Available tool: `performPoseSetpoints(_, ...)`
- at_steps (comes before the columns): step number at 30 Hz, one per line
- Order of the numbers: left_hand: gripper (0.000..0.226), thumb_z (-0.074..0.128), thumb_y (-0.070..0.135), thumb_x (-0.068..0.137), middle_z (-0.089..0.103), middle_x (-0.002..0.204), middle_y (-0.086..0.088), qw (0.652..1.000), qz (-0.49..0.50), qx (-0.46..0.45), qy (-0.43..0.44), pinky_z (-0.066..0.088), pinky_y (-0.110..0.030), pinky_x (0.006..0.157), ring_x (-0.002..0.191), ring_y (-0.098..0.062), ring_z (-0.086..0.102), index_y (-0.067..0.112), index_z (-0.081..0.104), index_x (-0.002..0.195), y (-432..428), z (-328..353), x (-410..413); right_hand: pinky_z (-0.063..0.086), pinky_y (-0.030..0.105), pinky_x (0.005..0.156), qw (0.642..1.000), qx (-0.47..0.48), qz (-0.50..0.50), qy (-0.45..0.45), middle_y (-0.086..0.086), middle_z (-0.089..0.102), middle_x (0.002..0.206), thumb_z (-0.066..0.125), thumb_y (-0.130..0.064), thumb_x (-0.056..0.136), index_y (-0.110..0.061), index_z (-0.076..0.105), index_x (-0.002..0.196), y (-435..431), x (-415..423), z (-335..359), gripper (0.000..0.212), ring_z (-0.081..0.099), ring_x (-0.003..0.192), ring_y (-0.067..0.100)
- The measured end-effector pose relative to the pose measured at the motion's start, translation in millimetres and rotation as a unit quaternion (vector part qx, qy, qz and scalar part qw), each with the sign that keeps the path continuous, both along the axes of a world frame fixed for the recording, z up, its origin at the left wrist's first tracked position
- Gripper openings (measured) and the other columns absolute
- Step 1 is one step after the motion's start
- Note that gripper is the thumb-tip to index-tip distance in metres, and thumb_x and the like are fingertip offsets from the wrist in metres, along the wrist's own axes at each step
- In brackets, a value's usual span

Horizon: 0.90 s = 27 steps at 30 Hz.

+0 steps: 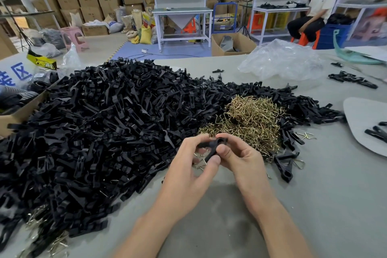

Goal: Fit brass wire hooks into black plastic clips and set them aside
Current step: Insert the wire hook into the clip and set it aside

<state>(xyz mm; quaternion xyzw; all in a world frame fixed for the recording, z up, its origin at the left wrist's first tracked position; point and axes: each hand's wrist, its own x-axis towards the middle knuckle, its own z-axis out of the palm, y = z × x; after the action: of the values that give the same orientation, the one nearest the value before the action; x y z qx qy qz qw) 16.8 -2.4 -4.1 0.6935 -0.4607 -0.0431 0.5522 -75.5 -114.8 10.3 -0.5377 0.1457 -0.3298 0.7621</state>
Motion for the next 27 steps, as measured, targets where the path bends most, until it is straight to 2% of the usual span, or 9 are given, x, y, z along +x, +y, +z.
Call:
performPoseSetpoints(2,0.047,0.050,0.053,0.095,0.055,0.121,0.023,0.999,0.015,0.020,0.043,0.048,-0.014,0.083,0.112,-0.008,0.058,0.043,0.042,0.139,0.2,-2.5,-0.8,0.058,0.020,0.073,0.997,0.050,-0.054,-0.011,0.007,0.078,0.098,0.074,-0.019,0.076,-0.012,0.073,0.103,-5.7,0.1,-0.3,0.028,0.075,0.087,0.017)
performPoseSetpoints(3,0.046,0.047,0.053,0.096,0.054,0.119,0.024,0.998,0.035,0.042,0.022,0.048,-0.015,0.084,0.111,-0.005,0.056,0.041,0.042,0.140,0.4,-5.6,0.2,0.057,0.019,0.071,0.993,0.081,-0.083,-0.016,0.004,0.078,0.094,0.074,-0.019,0.074,-0.013,0.071,0.101,-9.9,-1.2,-0.5,0.027,0.074,0.082,0.014)
performPoseSetpoints(6,0.038,0.050,0.042,0.099,0.056,0.115,0.016,0.964,0.098,0.165,-0.182,0.044,-0.027,0.093,0.108,-0.007,0.053,0.028,0.053,0.134,-0.5,-14.9,3.9,0.057,0.018,0.072,0.979,0.147,-0.132,-0.052,0.003,0.074,0.091,0.072,-0.021,0.075,-0.010,0.068,0.102,-21.6,-8.3,-2.7,0.030,0.071,0.079,0.012)
performPoseSetpoints(9,0.029,0.059,0.042,0.095,0.061,0.109,0.008,0.921,0.125,0.235,-0.285,0.045,-0.034,0.088,0.102,-0.017,0.057,0.025,0.067,0.117,-3.6,-18.8,2.4,0.058,0.019,0.077,0.970,0.181,-0.137,-0.083,0.006,0.069,0.098,0.069,-0.021,0.080,-0.006,0.063,0.110,-25.6,-12.0,-3.5,0.034,0.068,0.086,0.014)
performPoseSetpoints(12,0.026,0.060,0.044,0.093,0.061,0.102,0.006,0.906,0.146,0.256,-0.303,0.048,-0.034,0.083,0.097,-0.018,0.058,0.025,0.070,0.108,-7.1,-18.2,4.5,0.059,0.020,0.078,0.968,0.191,-0.138,-0.081,0.004,0.070,0.096,0.069,-0.022,0.081,-0.006,0.063,0.110,-26.0,-10.5,-4.5,0.034,0.068,0.084,0.012)
performPoseSetpoints(16,0.029,0.044,0.048,0.100,0.052,0.107,0.010,0.899,0.143,0.296,-0.289,0.038,-0.028,0.093,0.106,-0.014,0.047,0.032,0.062,0.117,-5.8,-18.0,14.9,0.059,0.020,0.076,0.969,0.198,-0.130,-0.066,0.001,0.072,0.090,0.072,-0.023,0.076,-0.011,0.066,0.103,-25.6,-7.2,-6.1,0.030,0.070,0.079,0.010)
performPoseSetpoints(22,0.028,0.034,0.043,0.104,0.055,0.106,0.012,0.892,0.142,0.299,-0.309,0.040,-0.029,0.093,0.104,-0.014,0.049,0.030,0.058,0.113,-2.3,-13.8,17.4,0.058,0.019,0.074,0.971,0.203,-0.116,-0.047,0.003,0.073,0.091,0.074,-0.025,0.075,-0.012,0.067,0.102,-24.4,-3.6,-8.8,0.030,0.072,0.080,0.011)
performPoseSetpoints(24,0.027,0.036,0.043,0.104,0.057,0.105,0.013,0.899,0.144,0.287,-0.299,0.041,-0.029,0.092,0.102,-0.014,0.050,0.030,0.058,0.113,-1.3,-11.3,17.8,0.058,0.019,0.073,0.971,0.206,-0.111,-0.045,0.003,0.073,0.091,0.074,-0.024,0.074,-0.012,0.068,0.102,-23.5,-2.6,-8.3,0.031,0.072,0.080,0.012)
performPoseSetpoints(27,0.021,0.056,0.036,0.098,0.062,0.096,0.006,0.890,0.149,0.283,-0.325,0.047,-0.036,0.082,0.091,-0.021,0.057,0.025,0.067,0.111,2.6,-9.5,17.7,0.058,0.019,0.073,0.973,0.198,-0.108,-0.039,0.003,0.074,0.090,0.073,-0.026,0.074,-0.012,0.067,0.102,-21.4,-1.0,-7.7,0.032,0.072,0.079,0.011)
